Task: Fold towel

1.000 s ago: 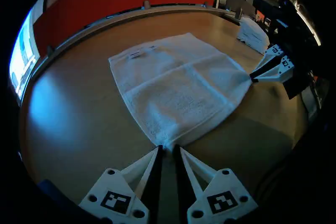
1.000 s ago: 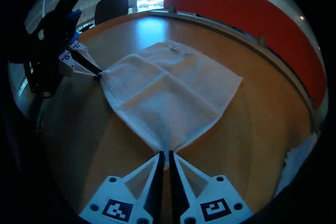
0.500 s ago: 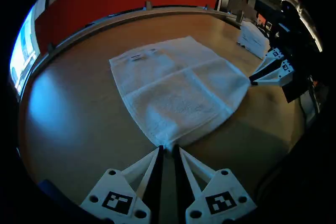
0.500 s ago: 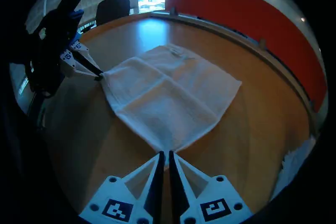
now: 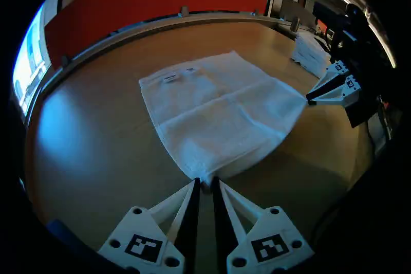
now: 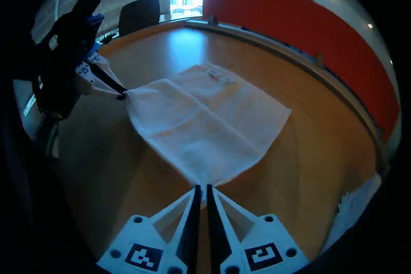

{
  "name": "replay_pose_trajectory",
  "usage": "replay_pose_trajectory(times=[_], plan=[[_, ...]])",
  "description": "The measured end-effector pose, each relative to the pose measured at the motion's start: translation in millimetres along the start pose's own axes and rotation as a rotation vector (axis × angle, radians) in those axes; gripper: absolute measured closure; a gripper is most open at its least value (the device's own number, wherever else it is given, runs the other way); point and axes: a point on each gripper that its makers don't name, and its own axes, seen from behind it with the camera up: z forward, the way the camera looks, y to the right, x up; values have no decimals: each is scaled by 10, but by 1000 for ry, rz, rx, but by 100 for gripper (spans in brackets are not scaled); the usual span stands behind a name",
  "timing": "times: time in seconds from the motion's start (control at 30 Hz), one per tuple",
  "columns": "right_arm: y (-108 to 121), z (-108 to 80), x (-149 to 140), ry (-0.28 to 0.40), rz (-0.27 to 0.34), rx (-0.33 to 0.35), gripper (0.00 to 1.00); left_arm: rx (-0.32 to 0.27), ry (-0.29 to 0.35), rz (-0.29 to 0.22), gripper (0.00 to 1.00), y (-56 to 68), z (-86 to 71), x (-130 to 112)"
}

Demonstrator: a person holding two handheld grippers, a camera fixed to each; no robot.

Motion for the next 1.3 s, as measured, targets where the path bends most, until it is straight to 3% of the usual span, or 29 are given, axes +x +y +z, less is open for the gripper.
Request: replay_pose_trajectory(times=[0.5,1.3], plan=[[28,-210,303,45,-25,5,92,26,33,-26,83,-80,-237,296],[-11,-529,471,67,-25,19,92,14,23,-69,83,23,-529,383]])
